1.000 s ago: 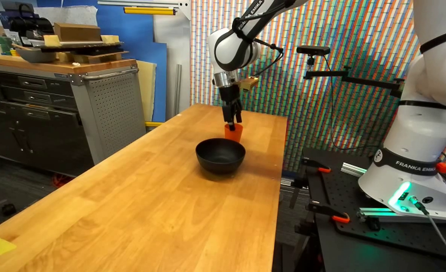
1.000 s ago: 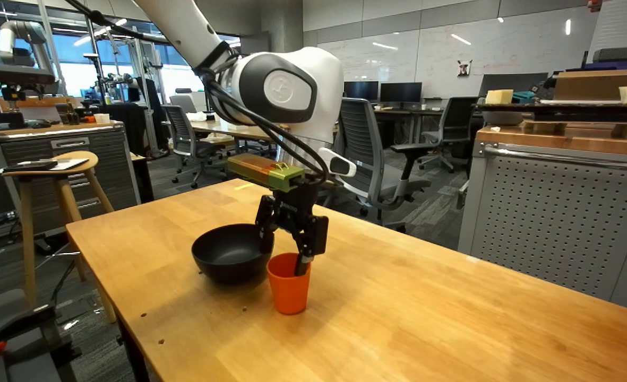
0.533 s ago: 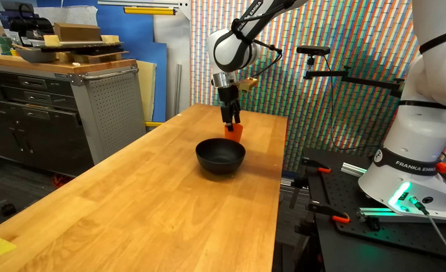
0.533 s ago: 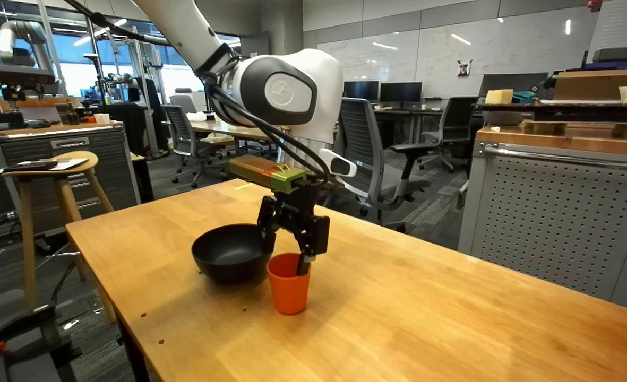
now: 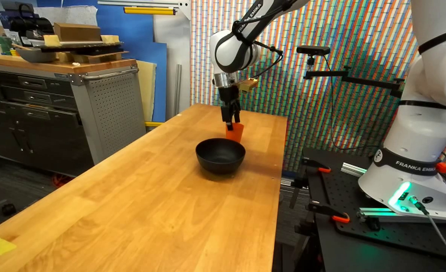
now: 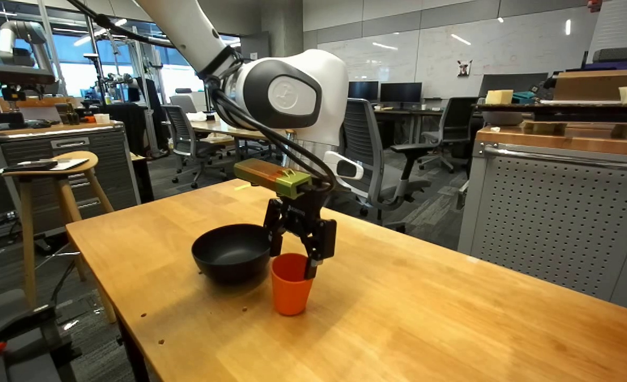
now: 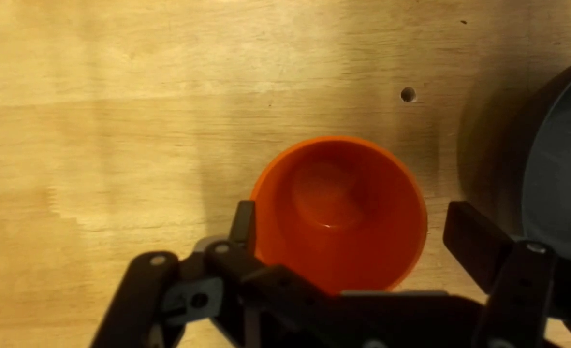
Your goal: Take the cup and put it in the bowl
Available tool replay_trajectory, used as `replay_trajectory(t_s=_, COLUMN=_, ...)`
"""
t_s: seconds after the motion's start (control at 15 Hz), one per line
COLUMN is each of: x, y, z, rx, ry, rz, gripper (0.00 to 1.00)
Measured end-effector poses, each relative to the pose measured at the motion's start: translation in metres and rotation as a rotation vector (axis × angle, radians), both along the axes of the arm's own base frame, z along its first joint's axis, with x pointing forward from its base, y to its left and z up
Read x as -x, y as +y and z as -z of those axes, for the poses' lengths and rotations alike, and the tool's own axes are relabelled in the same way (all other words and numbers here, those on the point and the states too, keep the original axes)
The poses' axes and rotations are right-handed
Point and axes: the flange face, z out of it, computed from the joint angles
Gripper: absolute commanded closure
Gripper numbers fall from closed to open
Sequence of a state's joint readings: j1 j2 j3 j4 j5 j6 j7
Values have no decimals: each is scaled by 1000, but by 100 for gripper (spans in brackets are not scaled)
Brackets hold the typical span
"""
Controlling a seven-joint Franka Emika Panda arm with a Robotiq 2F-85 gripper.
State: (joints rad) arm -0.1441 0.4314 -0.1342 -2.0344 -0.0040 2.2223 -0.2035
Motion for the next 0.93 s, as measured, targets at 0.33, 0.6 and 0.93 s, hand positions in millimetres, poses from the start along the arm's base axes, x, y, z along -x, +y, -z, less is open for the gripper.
replay_trajectory(t_s=0.33, x=-4, y=5, z=-3, rx=-2, ry=-9, rz=-10, gripper=0)
replay_trajectory(t_s=0.6, x=-8, y=8, z=-6, rx=-2, ry=-20, rz=-16, gripper=0)
replay_trajectory(t_s=0.93, x=-6, y=2, z=-6, rx=-1, ry=-22, rz=-6, gripper=0)
